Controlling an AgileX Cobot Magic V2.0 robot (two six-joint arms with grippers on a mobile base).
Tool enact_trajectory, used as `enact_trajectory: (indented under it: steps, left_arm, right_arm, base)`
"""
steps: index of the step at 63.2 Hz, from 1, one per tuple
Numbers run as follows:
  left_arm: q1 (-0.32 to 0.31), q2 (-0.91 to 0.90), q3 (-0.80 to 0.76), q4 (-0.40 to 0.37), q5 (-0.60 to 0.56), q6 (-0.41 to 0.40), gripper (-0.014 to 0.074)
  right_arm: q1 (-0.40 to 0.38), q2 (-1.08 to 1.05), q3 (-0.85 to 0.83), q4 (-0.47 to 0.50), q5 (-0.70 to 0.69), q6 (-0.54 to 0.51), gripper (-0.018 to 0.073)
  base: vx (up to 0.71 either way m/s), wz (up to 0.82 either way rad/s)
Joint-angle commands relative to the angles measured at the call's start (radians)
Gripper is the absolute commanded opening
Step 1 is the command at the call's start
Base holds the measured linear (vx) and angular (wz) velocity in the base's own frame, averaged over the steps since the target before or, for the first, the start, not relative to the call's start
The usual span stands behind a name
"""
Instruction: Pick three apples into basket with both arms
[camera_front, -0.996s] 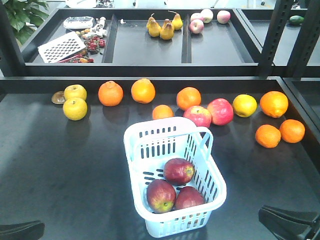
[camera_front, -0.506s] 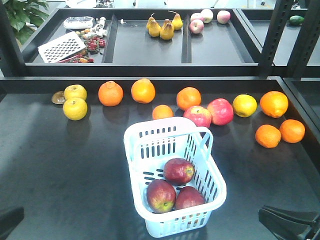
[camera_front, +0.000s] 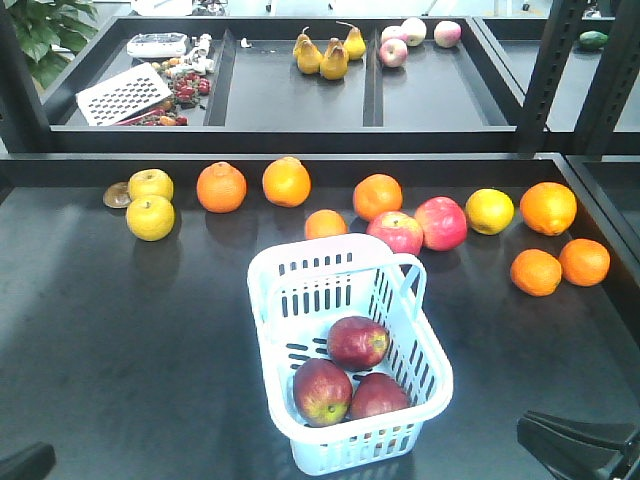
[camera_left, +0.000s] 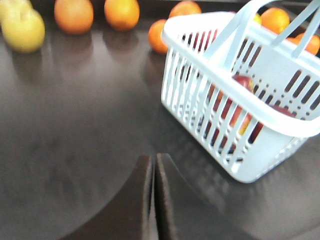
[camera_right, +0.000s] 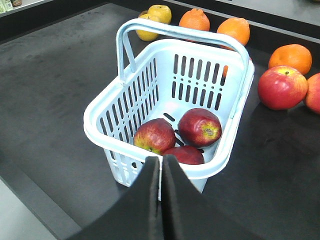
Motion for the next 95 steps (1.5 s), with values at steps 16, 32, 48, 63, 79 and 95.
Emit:
enact_trajectory:
  steps: [16, 32, 48, 63, 79, 95]
  left_arm:
    - [0.148, -0.277, 0.010, 0.003, -0.048, 0.163, -0.0006]
    - [0.358, -0.399, 0.011, 0.003, 0.029, 0.161, -0.0006]
    - [0.427, -0.399, 0.011, 0.004, 0.030, 0.161, -0.0006]
    - [0.427, -0.399, 0.011, 0.004, 0.034, 0.161, -0.0006]
    - [0.427, -0.399, 0.009, 0.004, 0.034, 0.161, -0.0006]
    - [0.427, -0.399, 0.009, 0.004, 0.034, 0.161, -0.0006]
  right_arm:
    - [-0.002, 0.003, -0.026, 0.015, -0.043, 0.001, -0.0005]
    - [-0.002, 0.003, -0.026, 0.015, -0.043, 0.001, -0.0004]
    - [-0.002, 0.003, -0.026, 0.015, -0.043, 0.001, -0.0004]
    - [-0.002, 0.003, -0.026, 0.015, -0.043, 0.001, -0.0004]
    - [-0.002, 0.003, -0.026, 0.015, -0.043, 0.001, -0.0004]
    - [-0.002, 0.003, -0.026, 0.015, -0.043, 0.001, -0.0004]
  base:
    - [0.00, 0.00]
    - [0.00, 0.00]
    - [0.00, 0.00]
    - [0.00, 0.00]
    - [0.00, 0.00]
    - [0.00, 0.00]
